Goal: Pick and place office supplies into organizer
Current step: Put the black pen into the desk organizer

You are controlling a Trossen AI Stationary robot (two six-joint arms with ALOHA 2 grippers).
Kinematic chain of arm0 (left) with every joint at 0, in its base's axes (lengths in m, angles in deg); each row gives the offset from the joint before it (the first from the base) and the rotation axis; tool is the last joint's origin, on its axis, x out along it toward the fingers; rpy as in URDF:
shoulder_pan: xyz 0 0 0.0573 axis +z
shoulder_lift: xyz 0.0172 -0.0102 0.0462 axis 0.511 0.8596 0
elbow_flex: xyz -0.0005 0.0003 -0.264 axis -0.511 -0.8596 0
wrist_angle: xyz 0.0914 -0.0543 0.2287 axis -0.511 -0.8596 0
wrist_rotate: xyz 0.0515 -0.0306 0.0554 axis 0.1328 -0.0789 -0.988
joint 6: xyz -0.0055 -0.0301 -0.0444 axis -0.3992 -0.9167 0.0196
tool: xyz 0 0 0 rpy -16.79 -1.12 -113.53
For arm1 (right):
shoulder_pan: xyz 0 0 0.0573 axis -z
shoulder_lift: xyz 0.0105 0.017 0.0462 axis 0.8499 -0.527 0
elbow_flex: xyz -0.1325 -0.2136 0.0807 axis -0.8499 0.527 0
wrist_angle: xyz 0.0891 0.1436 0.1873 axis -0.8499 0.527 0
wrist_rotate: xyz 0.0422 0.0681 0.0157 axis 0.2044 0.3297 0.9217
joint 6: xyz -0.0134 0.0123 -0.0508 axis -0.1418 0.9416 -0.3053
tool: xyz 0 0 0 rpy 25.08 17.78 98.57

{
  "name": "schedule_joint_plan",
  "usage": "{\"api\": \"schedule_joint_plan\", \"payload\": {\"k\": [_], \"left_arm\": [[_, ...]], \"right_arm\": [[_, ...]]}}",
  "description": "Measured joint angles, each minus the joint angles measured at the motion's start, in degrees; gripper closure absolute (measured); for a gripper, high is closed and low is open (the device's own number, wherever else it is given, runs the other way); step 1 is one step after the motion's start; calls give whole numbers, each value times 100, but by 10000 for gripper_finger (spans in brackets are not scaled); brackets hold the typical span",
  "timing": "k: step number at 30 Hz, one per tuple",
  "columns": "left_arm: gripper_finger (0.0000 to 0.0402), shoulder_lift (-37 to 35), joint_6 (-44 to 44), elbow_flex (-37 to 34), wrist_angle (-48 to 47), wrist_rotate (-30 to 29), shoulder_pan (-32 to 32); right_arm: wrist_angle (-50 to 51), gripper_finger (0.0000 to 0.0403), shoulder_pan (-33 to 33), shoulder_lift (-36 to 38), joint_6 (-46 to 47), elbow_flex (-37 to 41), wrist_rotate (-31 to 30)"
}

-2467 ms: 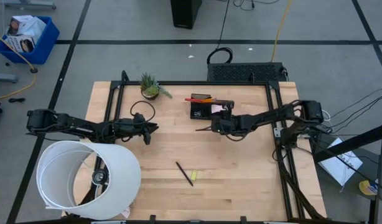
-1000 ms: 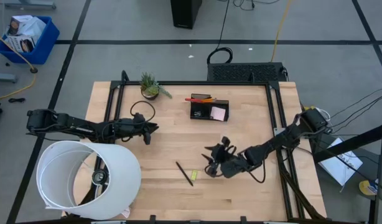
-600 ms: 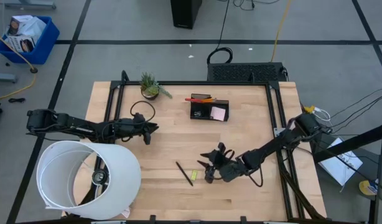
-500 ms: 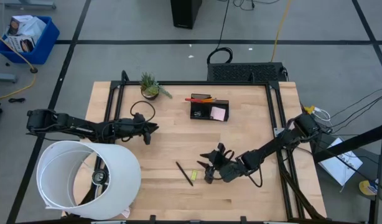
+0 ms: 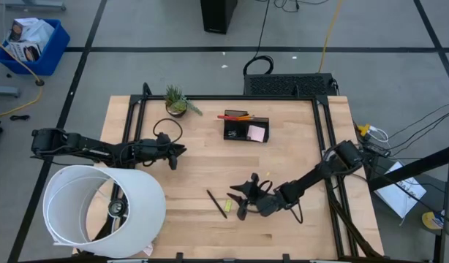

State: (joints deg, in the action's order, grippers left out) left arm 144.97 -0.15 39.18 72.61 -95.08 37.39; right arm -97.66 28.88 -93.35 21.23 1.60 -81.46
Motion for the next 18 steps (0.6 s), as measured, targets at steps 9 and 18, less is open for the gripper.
{"api": "schedule_joint_plan", "payload": {"k": [9,18], "left_arm": [[309,1,0,0,2,0,2],[309,0,0,0,2,0,0]], "right_arm": [[-288,271,-28,-67,-259,-44,298],[1112,271,-46,-92,-481,-1015,463]]}}
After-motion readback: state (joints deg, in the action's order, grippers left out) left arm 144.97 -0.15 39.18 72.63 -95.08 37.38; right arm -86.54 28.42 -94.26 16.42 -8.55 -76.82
